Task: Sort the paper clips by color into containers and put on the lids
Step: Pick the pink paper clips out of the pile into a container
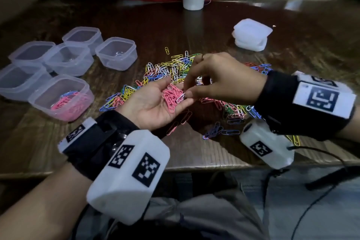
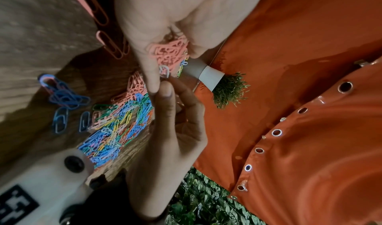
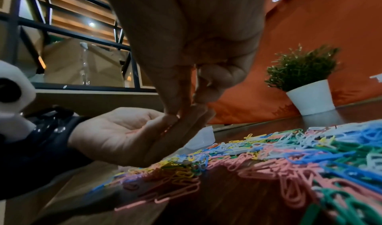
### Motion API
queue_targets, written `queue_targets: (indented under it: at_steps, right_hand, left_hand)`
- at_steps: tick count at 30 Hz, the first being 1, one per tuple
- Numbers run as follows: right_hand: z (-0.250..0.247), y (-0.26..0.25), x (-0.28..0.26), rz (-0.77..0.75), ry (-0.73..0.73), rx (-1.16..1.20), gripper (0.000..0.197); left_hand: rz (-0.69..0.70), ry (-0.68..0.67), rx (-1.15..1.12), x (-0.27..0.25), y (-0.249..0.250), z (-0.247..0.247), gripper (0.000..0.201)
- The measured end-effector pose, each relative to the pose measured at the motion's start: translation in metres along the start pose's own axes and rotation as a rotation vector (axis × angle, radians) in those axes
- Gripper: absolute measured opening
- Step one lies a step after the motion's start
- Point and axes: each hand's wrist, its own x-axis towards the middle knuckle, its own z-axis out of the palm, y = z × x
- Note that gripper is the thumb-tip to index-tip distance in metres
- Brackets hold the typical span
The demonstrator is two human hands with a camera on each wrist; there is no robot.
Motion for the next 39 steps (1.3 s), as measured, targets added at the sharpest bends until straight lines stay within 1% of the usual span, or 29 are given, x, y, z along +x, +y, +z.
queue_targets:
  at_steps: [4, 6, 8, 10, 12, 13, 15, 16, 18, 19, 21, 22, 24, 26, 27, 28, 30, 33, 35, 37, 39]
  right_hand:
    - [-0.003, -0.001, 0.004, 0.045, -0.098, -0.006, 0.009]
    - [-0.007, 0.002, 0.006, 0.092, -0.112, 0.051, 0.008]
    - [-0.015, 0.014, 0.011, 0.212, -0.038, 0.163, 0.013]
    - [-0.024, 0.031, 0.015, 0.344, 0.041, 0.204, 0.017]
    - [-0.03, 0.047, 0.017, 0.411, 0.008, 0.086, 0.009]
    - [-0.031, 0.052, 0.016, 0.421, -0.026, 0.006, 0.007]
    - [-0.027, 0.059, 0.01, 0.399, -0.062, -0.113, 0.009]
    - [-0.023, 0.058, 0.005, 0.363, -0.083, -0.125, 0.01]
    - [-0.014, 0.051, -0.004, 0.253, -0.182, -0.113, 0.017]
    - [-0.009, 0.047, -0.006, 0.195, -0.241, -0.121, 0.024]
    - [-0.001, 0.043, -0.005, 0.104, -0.313, -0.202, 0.037]
    - [0.0, 0.041, -0.003, 0.075, -0.325, -0.235, 0.039]
    - [0.0, 0.041, 0.003, 0.037, -0.326, -0.272, 0.037]
    - [0.002, 0.04, 0.006, 0.008, -0.316, -0.332, 0.033]
    - [0.004, 0.039, 0.008, -0.001, -0.31, -0.362, 0.031]
    - [0.006, 0.037, 0.009, -0.004, -0.308, -0.382, 0.029]
    - [0.009, 0.036, 0.012, 0.003, -0.319, -0.393, 0.027]
    - [0.013, 0.036, 0.016, 0.019, -0.356, -0.397, 0.025]
    - [0.014, 0.038, 0.018, 0.028, -0.373, -0.379, 0.022]
    - [0.01, 0.04, 0.019, 0.063, -0.358, -0.301, 0.018]
    - [0.002, 0.044, 0.018, 0.116, -0.321, -0.122, 0.009]
  left_hand:
    - [0.002, 0.01, -0.041, 0.001, 0.0, 0.002, 0.047]
    - [0.01, -0.042, -0.122, 0.0, 0.0, 0.0, 0.048]
    - [0.022, -0.077, -0.183, -0.001, 0.001, -0.005, 0.052]
    - [0.032, -0.023, -0.177, -0.001, 0.004, -0.01, 0.052]
    - [0.022, 0.03, -0.172, -0.003, 0.008, -0.01, 0.044]
    - [0.011, 0.045, -0.16, -0.004, 0.01, -0.01, 0.041]
    - [-0.008, 0.048, -0.072, -0.005, 0.013, -0.008, 0.039]
    - [-0.007, 0.04, -0.015, -0.006, 0.014, -0.007, 0.039]
    - [0.002, 0.041, 0.118, -0.007, 0.017, -0.003, 0.044]
    - [0.012, 0.054, 0.222, -0.005, 0.017, 0.001, 0.046]
    - [0.06, 0.104, 0.538, -0.002, 0.017, 0.011, 0.045]
    - [0.095, 0.133, 0.735, -0.001, 0.016, 0.017, 0.044]
    - [0.16, 0.173, 1.111, 0.001, 0.018, 0.026, 0.042]
    - [0.181, 0.172, 1.347, 0.002, 0.021, 0.029, 0.042]
    - [0.169, 0.159, 1.399, 0.003, 0.023, 0.029, 0.042]
    - [0.15, 0.151, 1.413, 0.002, 0.024, 0.028, 0.042]
    - [0.114, 0.161, 1.37, 0.003, 0.025, 0.025, 0.043]
    - [0.09, 0.191, 1.253, 0.006, 0.022, 0.017, 0.043]
    - [0.104, 0.208, 1.147, 0.008, 0.019, 0.012, 0.043]
    - [0.136, 0.217, 1.024, 0.01, 0.016, 0.009, 0.042]
    - [0.153, 0.206, 0.834, 0.01, 0.015, 0.007, 0.04]
